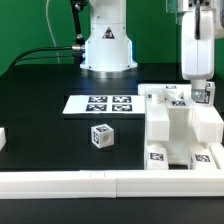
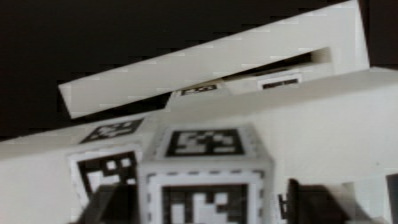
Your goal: Assemble chair
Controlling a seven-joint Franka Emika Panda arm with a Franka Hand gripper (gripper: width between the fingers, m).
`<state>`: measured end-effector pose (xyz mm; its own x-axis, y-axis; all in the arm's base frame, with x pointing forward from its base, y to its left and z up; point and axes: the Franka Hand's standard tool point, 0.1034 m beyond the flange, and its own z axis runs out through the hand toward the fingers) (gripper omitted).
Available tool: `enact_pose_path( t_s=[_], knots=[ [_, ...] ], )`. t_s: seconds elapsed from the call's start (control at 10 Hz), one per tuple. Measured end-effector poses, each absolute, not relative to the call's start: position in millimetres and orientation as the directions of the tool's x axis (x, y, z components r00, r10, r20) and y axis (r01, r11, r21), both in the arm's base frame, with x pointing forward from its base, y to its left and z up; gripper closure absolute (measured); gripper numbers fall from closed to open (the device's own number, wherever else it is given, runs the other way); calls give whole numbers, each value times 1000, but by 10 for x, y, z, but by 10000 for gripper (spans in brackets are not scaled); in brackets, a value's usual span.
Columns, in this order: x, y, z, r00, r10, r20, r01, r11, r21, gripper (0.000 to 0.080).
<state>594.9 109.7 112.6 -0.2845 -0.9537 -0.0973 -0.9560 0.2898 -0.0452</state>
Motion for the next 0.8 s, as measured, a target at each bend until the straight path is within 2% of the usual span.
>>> enact_pose_path(
  t_s=[0.1,0.2,0.3,0.5,0.7,0.8],
  knots=[
    [5948,1097,1125,-283,-954,-97,-956,289,-45,298],
    [5947,1097,1122,-277,-956,-96,-958,282,-45,298],
    [5941,1095,1118,-255,-962,-95,-965,260,-44,181],
    [5964,1051,1181,-190,-977,-96,-979,197,-60,159],
    [5946,837,1363,-107,-989,-103,-987,118,-106,151],
    [5943,772,1372,-102,-990,-99,-987,113,-113,150]
  ],
)
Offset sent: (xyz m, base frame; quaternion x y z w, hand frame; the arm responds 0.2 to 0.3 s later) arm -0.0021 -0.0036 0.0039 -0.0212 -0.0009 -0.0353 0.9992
